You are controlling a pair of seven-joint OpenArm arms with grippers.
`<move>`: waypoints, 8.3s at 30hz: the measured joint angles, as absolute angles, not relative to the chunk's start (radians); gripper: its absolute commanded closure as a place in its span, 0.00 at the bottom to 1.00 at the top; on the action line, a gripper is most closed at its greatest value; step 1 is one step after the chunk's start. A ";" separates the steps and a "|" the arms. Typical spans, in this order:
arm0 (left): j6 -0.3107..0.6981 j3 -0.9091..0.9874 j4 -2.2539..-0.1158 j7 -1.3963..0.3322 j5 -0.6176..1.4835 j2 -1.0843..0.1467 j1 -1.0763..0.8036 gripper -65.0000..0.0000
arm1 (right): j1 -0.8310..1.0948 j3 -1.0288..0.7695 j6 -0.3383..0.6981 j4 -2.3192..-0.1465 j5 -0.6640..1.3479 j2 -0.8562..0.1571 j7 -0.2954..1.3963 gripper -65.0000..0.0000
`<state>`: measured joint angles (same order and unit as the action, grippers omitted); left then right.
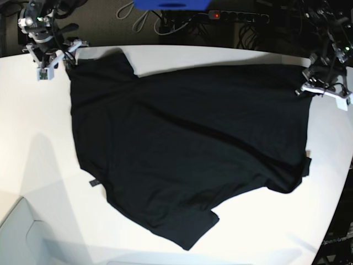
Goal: Layout the t-shirt on the table in an organized manner, then fold the t-shirt properly
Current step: 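Pull the corners outward with both grippers to smooth the shirt, then lift the held shirt corners up off the table with both grippers, then lower the shirt back onto the table with both grippers, laying it flat, then release the right gripper and regrasp the shirt's shoulder edge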
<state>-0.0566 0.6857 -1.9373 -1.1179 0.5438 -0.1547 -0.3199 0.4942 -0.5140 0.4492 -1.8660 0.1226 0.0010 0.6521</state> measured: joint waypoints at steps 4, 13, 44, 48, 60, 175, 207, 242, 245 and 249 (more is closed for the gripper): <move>-0.056 0.685 -1.937 -1.109 0.546 -0.155 -0.322 1.00 | 0.473 -0.540 0.449 -1.892 0.127 0.002 0.649 0.52; -0.057 0.685 -1.937 -1.111 0.546 -0.155 -0.347 1.00 | 0.367 -0.535 0.449 -1.851 0.118 0.005 0.661 0.38; -0.056 0.685 -1.827 -1.107 0.550 -0.152 -0.382 1.00 | 0.145 -0.375 0.449 -1.639 0.117 -0.149 0.654 0.37; -0.056 0.685 -1.827 -1.107 0.545 -0.153 -0.381 1.00 | 0.117 -0.329 0.449 -1.567 0.121 -0.164 0.649 0.37; -0.056 0.685 -1.826 -1.106 0.550 -0.159 -0.376 1.00 | 0.099 -0.326 0.449 -1.461 0.128 -0.164 0.591 0.49; -0.052 0.386 -1.533 -1.015 0.566 -0.360 -0.005 1.00 | 0.231 -0.500 0.702 -1.887 0.132 -0.183 0.873 1.00; -0.052 0.391 -1.534 -1.007 0.570 -0.347 -0.112 1.00 | 0.231 -0.592 0.686 -1.859 0.114 -0.104 0.883 0.49; -0.052 0.391 -1.534 -1.006 0.570 -0.347 -0.107 1.00 | 0.414 -0.463 0.691 -1.805 0.126 0.157 0.731 0.59; -0.052 0.391 -1.534 -1.006 0.570 -0.347 -0.107 1.00 | 0.414 -0.462 0.692 -1.800 0.131 0.157 0.723 0.63; -0.052 0.391 -1.534 -1.006 0.570 -0.347 -0.107 1.00 | 0.431 -0.414 0.691 -1.802 0.120 0.150 0.725 0.96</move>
<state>-0.0525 0.3912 -1.5337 -1.0061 0.5701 -0.3466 -0.1066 0.4309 -0.4145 0.6914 -1.8019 0.1200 0.1501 0.7246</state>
